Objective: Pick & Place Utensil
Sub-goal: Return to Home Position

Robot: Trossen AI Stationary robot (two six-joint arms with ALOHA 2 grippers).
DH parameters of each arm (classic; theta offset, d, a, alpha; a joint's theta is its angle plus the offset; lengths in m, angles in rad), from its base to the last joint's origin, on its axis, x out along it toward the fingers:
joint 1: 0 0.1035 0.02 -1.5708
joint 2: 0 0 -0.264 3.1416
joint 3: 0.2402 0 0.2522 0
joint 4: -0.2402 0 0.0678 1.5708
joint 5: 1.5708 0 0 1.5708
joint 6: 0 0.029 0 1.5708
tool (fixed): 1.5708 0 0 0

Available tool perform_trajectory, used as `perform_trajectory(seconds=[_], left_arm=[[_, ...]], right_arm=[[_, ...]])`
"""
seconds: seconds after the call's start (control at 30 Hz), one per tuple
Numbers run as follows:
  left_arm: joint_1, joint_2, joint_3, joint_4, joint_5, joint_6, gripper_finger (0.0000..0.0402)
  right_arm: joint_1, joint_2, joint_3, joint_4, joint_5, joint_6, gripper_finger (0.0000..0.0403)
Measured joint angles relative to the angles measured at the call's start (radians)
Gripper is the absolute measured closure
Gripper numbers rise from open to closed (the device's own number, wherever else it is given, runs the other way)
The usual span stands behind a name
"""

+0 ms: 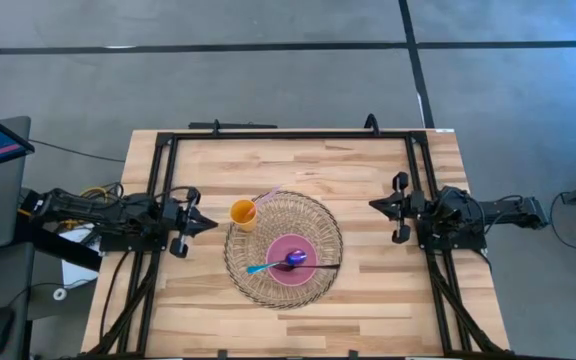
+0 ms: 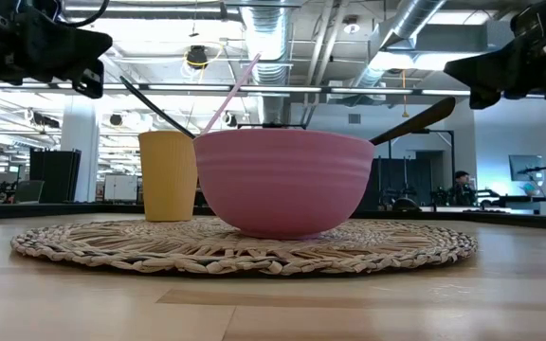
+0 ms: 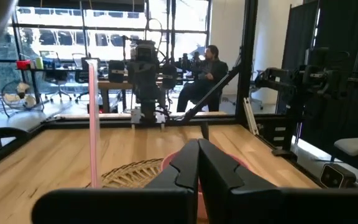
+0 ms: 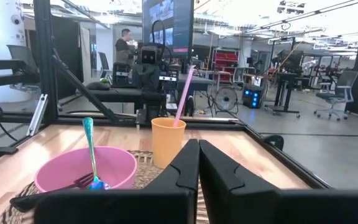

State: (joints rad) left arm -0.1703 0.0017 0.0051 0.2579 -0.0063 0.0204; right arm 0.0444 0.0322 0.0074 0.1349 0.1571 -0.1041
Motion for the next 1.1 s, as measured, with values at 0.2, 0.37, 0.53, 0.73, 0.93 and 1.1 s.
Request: perform_trajectory(seconds=[0.2, 0.37, 0.53, 0.73, 0.93, 1.1], left_arm=[[0.0, 0.0, 0.0, -0.001, 0.0, -0.002, 0.0387], [0.0, 0.0, 0.0, -0.001, 0.0, -0.003, 0.0389], [0.0, 0.0, 0.0, -0.001, 0.0, -0.002, 0.039], [0.0, 0.0, 0.0, -0.001, 0.0, -0.002, 0.039], [0.0, 0.0, 0.0, 0.0, 0.0, -0.002, 0.039], [0.0, 0.0, 0.001, 0.002, 0.0, -0.002, 0.039]], right_arm=[[0.0, 0.0, 0.0, 0.0, 0.0, 0.0, 0.0398], [0.0, 0.0, 0.0, 0.0, 0.0, 0.0, 0.0398], [0.0, 0.0, -0.001, 0.0, 0.0, 0.0, 0.0398], [0.0, 0.0, -0.001, 0.0, 0.0, 0.0, 0.0398], [0.0, 0.0, -0.001, 0.0, 0.0, 0.0, 0.0398], [0.0, 0.0, -0.001, 0.0, 0.0, -0.001, 0.0398]])
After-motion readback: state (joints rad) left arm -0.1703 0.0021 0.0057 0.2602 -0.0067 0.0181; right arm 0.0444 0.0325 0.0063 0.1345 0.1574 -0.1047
